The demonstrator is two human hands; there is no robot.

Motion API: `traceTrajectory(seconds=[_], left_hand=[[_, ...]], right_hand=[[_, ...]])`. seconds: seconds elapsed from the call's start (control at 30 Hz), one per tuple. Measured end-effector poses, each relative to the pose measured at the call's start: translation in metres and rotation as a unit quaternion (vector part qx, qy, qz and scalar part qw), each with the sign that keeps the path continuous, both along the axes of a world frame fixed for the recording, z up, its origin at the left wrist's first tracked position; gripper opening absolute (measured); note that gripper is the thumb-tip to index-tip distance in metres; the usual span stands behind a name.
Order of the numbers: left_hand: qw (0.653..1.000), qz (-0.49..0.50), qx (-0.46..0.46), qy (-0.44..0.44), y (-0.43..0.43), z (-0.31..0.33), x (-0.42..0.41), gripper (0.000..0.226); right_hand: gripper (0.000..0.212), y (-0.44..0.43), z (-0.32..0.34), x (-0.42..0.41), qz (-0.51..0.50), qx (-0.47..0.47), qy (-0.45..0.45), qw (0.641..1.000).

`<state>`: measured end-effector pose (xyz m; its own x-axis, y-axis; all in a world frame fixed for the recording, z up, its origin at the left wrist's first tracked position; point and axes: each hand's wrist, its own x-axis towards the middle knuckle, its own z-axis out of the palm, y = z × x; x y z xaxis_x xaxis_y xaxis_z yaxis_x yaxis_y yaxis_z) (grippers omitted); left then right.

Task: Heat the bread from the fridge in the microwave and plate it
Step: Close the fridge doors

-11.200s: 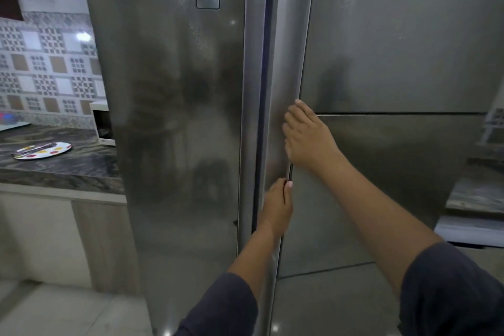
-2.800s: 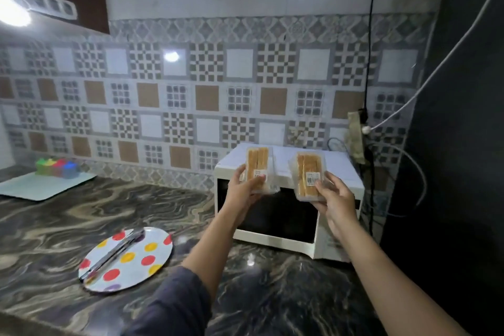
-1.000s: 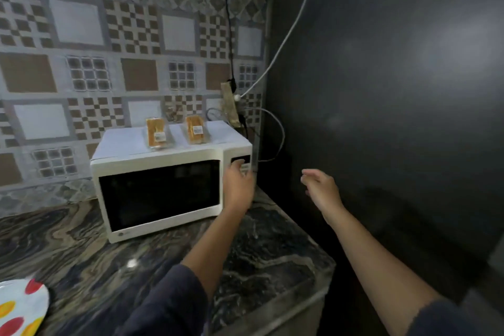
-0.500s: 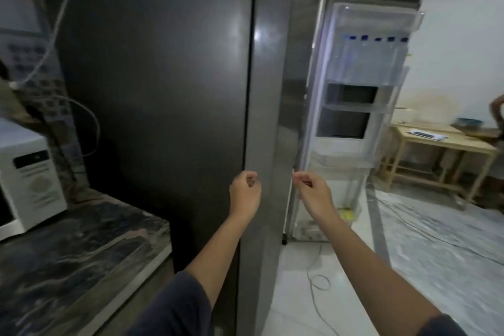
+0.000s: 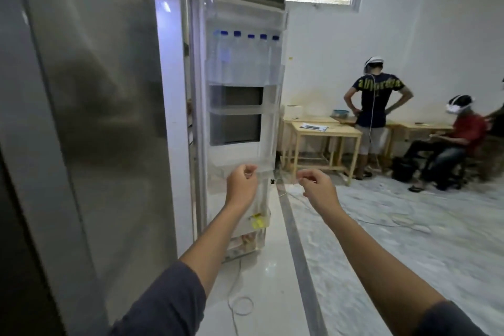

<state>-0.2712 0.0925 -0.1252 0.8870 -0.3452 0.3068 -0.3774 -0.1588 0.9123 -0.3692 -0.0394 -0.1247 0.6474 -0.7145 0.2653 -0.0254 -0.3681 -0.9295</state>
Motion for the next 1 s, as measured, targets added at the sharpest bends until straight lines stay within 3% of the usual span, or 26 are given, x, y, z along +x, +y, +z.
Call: traceTrajectory(seconds=[0.37,0.77,0.9,1.0], left_hand=[[0.999,-0.008,-0.009,-0.051,-0.217,0.064,0.214,0.023],[0.989,0.027,0.047,-0.136,-0.394,0.049,0.359,0.022],[0.960,0.080,0.115,-0.242,-0.471,0.059,0.406,0.028],[0.901,0.141,0.187,-0.366,-0.524,0.072,0.440,0.032]], right_hand=[[0.015,-0.223,0.053,0.215,0.002,0.040,-0.042,0.998],[0.016,-0.406,0.027,0.403,0.070,0.113,-0.063,0.989],[0.022,-0.481,0.030,0.491,0.125,0.141,-0.063,0.980],[0.023,-0.529,0.037,0.558,0.170,0.149,-0.057,0.972]])
